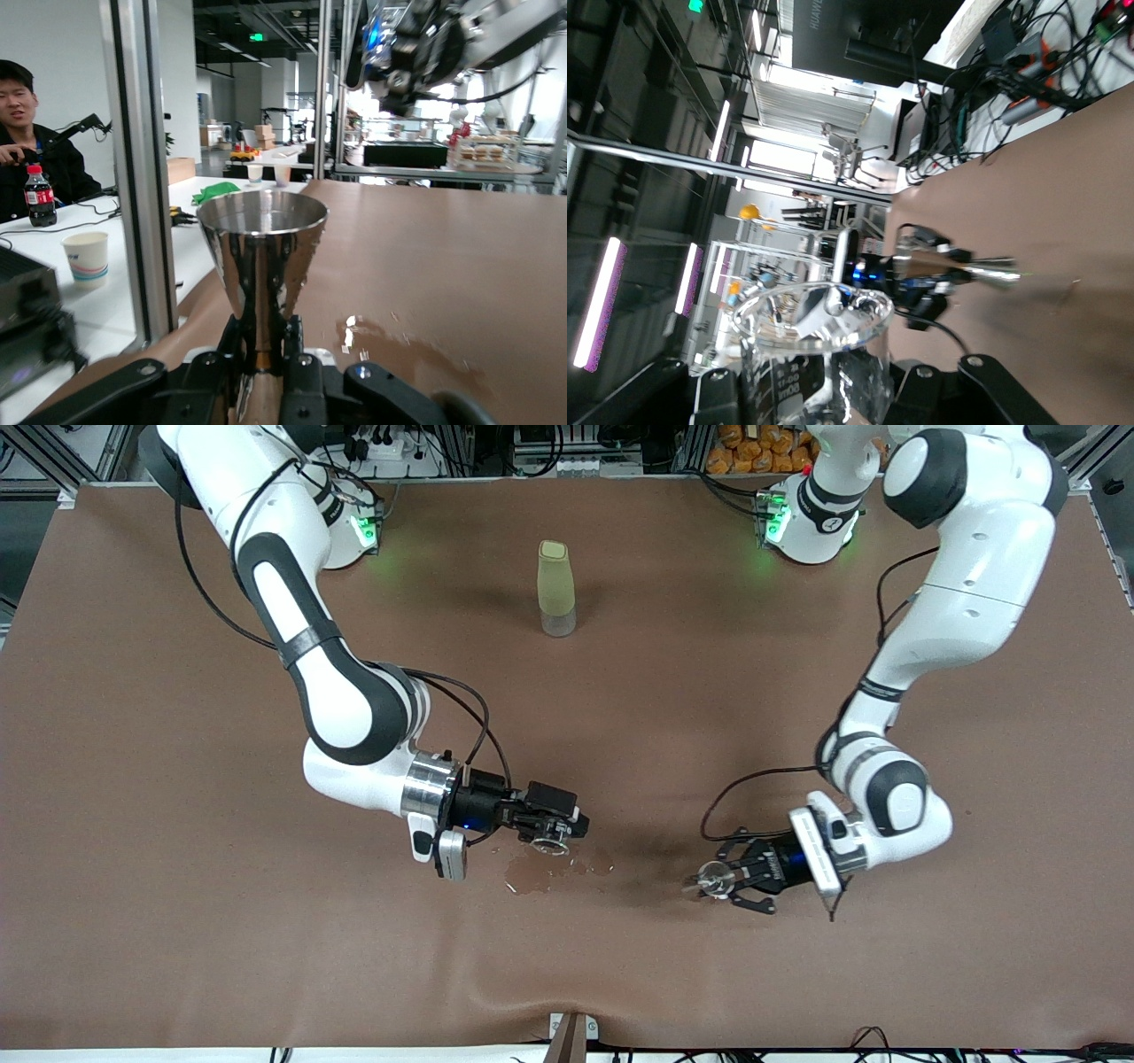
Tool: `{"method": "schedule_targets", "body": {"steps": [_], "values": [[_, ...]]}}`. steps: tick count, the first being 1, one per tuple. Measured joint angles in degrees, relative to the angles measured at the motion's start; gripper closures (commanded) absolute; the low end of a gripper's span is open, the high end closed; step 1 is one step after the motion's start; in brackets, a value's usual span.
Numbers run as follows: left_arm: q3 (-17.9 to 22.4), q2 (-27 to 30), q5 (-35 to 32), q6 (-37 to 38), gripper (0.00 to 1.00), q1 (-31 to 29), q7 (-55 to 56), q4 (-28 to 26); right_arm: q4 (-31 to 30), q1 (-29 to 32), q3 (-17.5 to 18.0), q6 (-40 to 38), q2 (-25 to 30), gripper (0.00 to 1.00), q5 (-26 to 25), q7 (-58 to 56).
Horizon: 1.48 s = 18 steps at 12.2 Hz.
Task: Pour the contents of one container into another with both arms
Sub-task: 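Tilt the beaker upright and move both grippers apart toward their sides, then lower the jigger with the left gripper while the right gripper lowers the beaker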
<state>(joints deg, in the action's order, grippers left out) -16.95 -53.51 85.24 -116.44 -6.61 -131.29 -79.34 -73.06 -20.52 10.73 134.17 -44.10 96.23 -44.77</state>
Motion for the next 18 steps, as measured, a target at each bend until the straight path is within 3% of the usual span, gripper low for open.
{"method": "schedule_targets", "body": {"steps": [4,8,11,16,17,18], "values": [[0.09,-0.13,-11.80,10.24,1.00,-10.24,-0.07,-2.01,-0.43,0.85,-3.01,-0.06,-0.57,1.00,-7.54,-6.34],[0.20,-1.40,-22.20,17.52,1.00,-19.51,-3.56,-3.39,-0.65,3.43,-3.73,0.15,-1.55,1.00,-14.20,-15.72],[0.90,-4.60,-23.01,20.97,1.00,-23.17,-9.89,-4.16,-1.58,8.76,-3.95,-0.29,-4.39,1.00,-15.19,-30.18],[4.26,-5.73,-24.71,22.85,1.00,-23.71,-16.21,-6.06,-3.74,17.40,-4.06,-4.51,-5.77,1.00,-16.54,-50.30],[4.28,-5.73,-24.90,23.02,0.86,-23.98,-16.21,-6.07,-4.55,19.03,-4.08,-5.00,-5.78,1.00,-16.57,-54.57],[4.29,-5.73,-25.03,23.16,0.01,-24.22,-16.21,-6.08,-5.41,20.78,-4.10,-6.41,-5.79,1.00,-16.57,-58.33]]}}
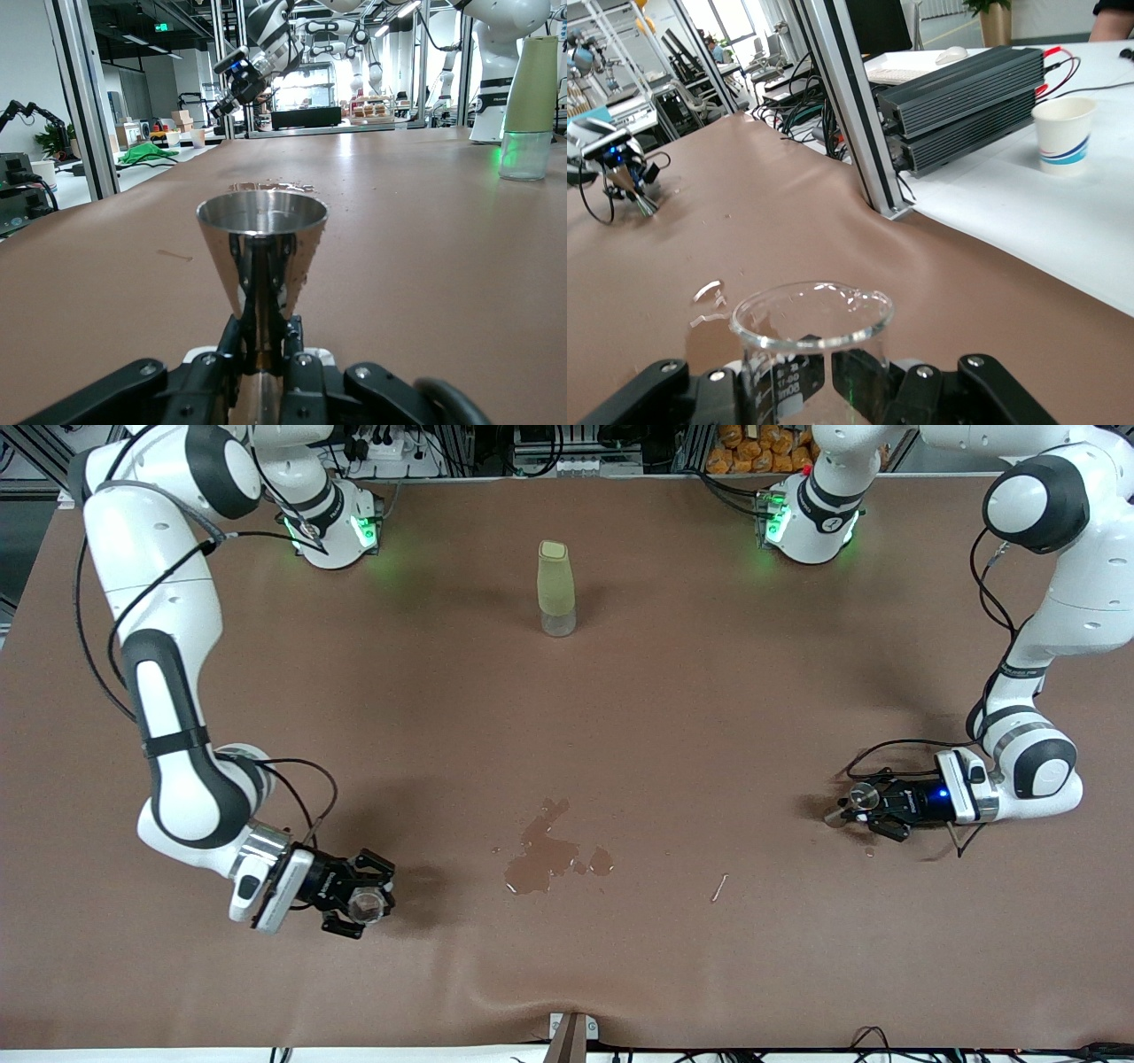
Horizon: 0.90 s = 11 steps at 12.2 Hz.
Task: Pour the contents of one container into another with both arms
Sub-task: 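Lower the jigger with the left gripper while the right gripper lowers the beaker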
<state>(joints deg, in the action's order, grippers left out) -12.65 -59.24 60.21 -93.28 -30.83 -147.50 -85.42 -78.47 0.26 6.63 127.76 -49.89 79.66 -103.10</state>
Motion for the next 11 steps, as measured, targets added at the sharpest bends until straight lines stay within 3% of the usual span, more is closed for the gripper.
{"method": "schedule_targets", "body": {"steps": [6,11], "values": [[1.48,-0.30,-1.56,0.04,0.00,-0.28,4.22,-0.08,-3.95,11.81,-0.14,-8.53,-1.01,1.00,-3.84,-14.90],[4.39,0.39,-10.30,1.82,0.00,-2.68,14.03,4.64,-4.01,20.64,-0.18,-13.22,-4.55,1.00,-6.73,-23.83]]}}
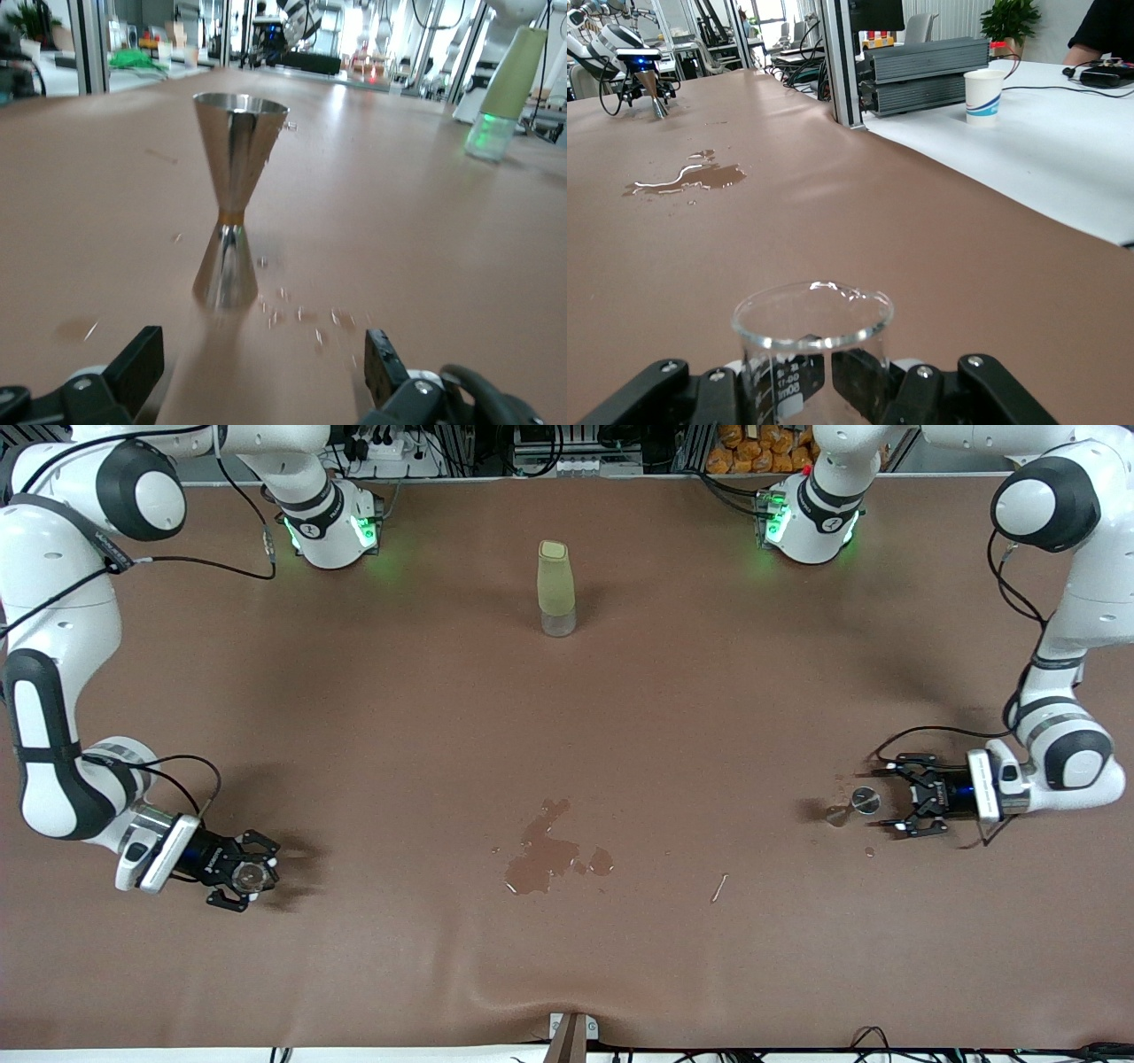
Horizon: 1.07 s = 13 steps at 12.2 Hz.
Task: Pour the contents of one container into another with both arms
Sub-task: 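Lower the jigger with the left gripper while the right gripper lowers the beaker, then open both grippers and lift them away from the jigger and beaker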
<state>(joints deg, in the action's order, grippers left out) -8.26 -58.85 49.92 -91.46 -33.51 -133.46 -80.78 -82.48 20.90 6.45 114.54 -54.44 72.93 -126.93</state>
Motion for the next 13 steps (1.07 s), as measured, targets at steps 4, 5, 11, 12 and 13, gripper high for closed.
{"method": "schedule_targets", "body": {"steps": [4,5,11,12,13], "values": [[0.27,3.11,-7.34,1.58,0.00,-2.37,14.11,4.49,0.04,3.54,0.13,-2.21,-3.92,1.00,0.24,-4.25],[0.03,4.58,-9.00,1.70,0.00,-2.29,19.21,5.30,0.14,4.03,0.16,-2.54,-4.27,1.00,0.36,-4.28],[-8.60,18.52,-21.65,2.08,0.00,1.72,58.37,6.61,0.34,6.56,0.28,-4.93,-4.39,0.00,0.57,-4.24],[-8.81,21.67,-24.87,2.10,0.00,3.83,65.03,6.70,0.35,6.70,0.30,-5.33,-4.39,0.00,0.64,-4.21],[-8.80,24.69,-27.55,2.15,0.00,6.12,70.84,6.68,0.35,6.88,0.31,-5.41,-4.39,0.00,0.72,-4.16]]}}
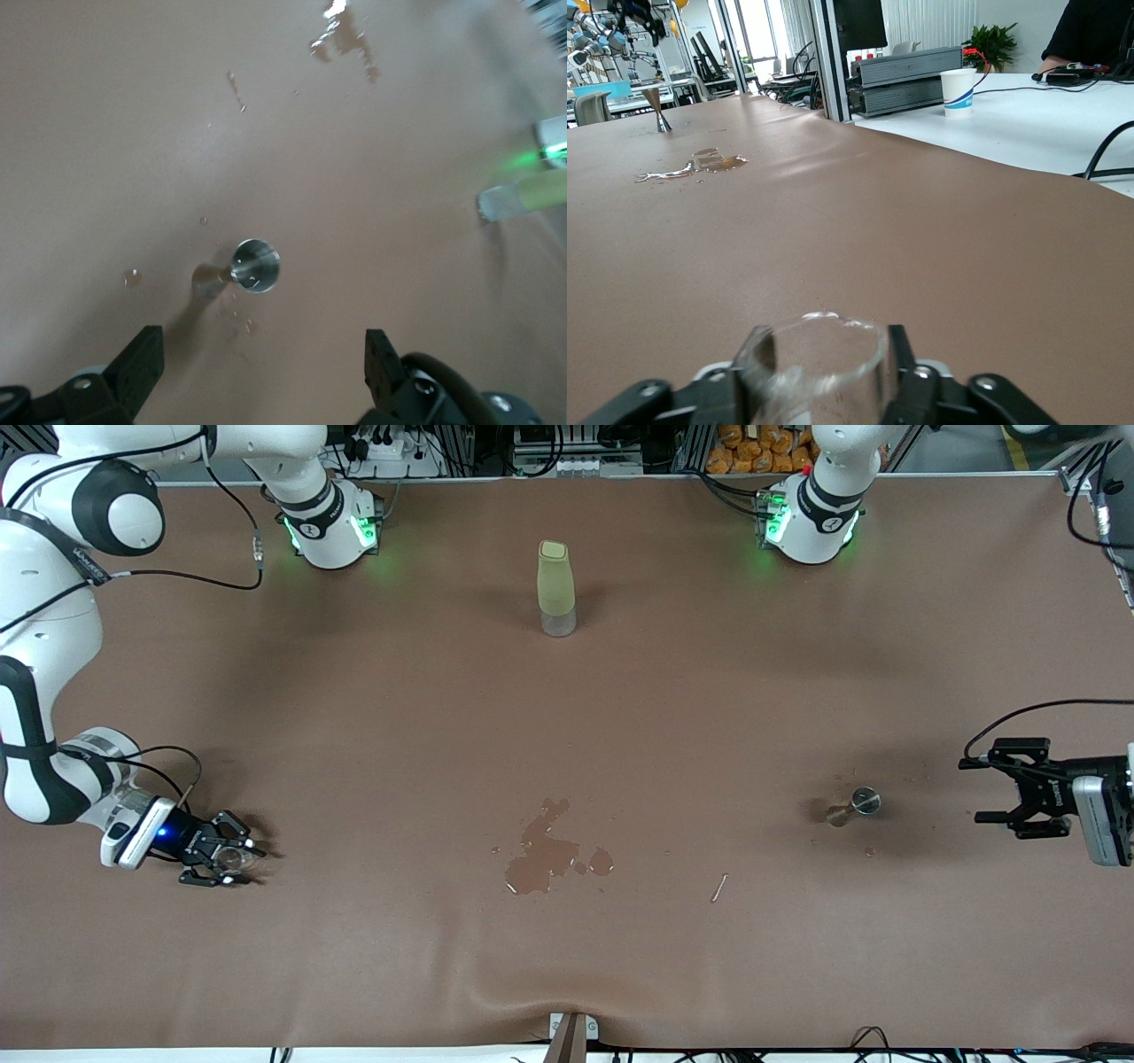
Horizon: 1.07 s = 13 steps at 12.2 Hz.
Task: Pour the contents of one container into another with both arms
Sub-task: 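Open both grippers and lift them away from the jigger and beaker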
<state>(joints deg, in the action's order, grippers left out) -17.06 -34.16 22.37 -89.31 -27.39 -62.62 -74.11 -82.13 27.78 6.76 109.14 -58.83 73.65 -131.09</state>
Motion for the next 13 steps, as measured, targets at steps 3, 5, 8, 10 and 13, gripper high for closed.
{"method": "schedule_targets", "body": {"steps": [3,5,8,10,13], "values": [[0.05,5.36,-5.67,0.18,0.00,4.49,13.69,-0.31,0.01,0.73,0.01,-0.28,0.00,0.00,0.07,0.02],[0.05,7.20,-10.10,0.24,0.00,8.23,21.90,-0.35,0.13,1.32,0.04,-1.84,0.02,0.00,0.07,0.04],[-1.01,9.23,-11.72,0.24,0.00,12.17,34.09,-0.44,0.85,1.98,0.04,-3.20,0.87,0.00,-0.54,2.58],[-3.43,11.58,-11.86,0.93,0.00,12.31,45.36,-0.56,1.16,2.01,0.06,-3.36,3.02,0.00,-2.35,6.33],[-9.15,14.86,-19.08,1.91,0.00,12.63,63.42,-1.27,1.56,1.99,0.58,-3.44,7.89,0.00,-7.91,14.94]]}}
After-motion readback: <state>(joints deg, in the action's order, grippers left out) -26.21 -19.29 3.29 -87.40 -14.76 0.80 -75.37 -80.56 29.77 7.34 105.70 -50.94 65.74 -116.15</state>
